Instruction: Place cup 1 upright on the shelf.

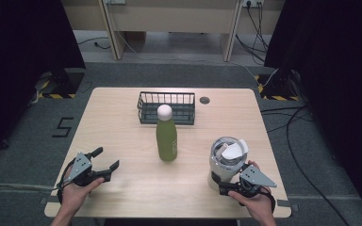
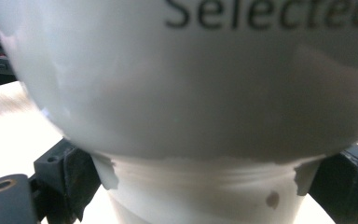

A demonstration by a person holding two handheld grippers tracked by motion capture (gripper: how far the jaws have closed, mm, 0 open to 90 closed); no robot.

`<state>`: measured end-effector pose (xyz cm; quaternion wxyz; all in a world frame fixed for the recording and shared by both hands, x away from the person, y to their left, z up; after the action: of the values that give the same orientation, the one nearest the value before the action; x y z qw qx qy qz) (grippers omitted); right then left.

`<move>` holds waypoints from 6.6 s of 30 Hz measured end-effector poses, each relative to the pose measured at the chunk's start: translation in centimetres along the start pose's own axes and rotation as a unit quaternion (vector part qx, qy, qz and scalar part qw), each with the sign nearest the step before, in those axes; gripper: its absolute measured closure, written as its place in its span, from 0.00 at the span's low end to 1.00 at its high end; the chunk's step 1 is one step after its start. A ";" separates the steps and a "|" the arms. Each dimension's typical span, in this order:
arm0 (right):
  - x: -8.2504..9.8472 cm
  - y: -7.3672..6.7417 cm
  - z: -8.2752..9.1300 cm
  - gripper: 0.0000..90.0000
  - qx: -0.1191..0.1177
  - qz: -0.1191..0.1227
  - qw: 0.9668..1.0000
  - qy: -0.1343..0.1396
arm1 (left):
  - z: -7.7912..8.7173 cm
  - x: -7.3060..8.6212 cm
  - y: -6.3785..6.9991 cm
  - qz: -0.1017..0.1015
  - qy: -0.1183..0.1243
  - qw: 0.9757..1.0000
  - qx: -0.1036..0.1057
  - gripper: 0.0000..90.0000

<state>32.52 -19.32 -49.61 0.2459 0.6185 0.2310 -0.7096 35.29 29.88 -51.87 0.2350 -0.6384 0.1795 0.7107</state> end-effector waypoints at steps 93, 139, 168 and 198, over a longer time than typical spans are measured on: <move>-9.5 4.0 -8.4 0.11 0.054 0.013 0.997 0.047 | 0.0 0.1 0.0 0.012 0.004 1.000 0.004 0.18; -14.0 4.7 -15.7 0.11 0.062 0.001 0.996 0.057 | -0.1 0.0 0.1 -0.002 0.001 1.000 0.006 0.19; -15.9 4.9 -19.4 0.11 0.066 -0.003 0.996 0.054 | -0.2 0.1 0.1 -0.004 0.002 1.000 0.008 0.19; -16.9 5.2 -22.2 0.11 0.072 -0.009 0.996 0.050 | -0.2 0.0 -0.1 -0.002 0.005 1.000 0.007 0.19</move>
<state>54.78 -8.25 -35.83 0.1823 0.6673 0.1971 -0.6947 35.49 29.83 -51.87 0.2403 -0.6408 0.1841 0.7055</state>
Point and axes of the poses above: each handheld gripper's, and its own axes: z roughly backward along the jaws, x roughly out of its underside, y roughly to its right, the point moved 2 cm from there along -z, roughly forward along the jaws, and after that the axes turned 5 degrees about y, right-handed, at the moved point
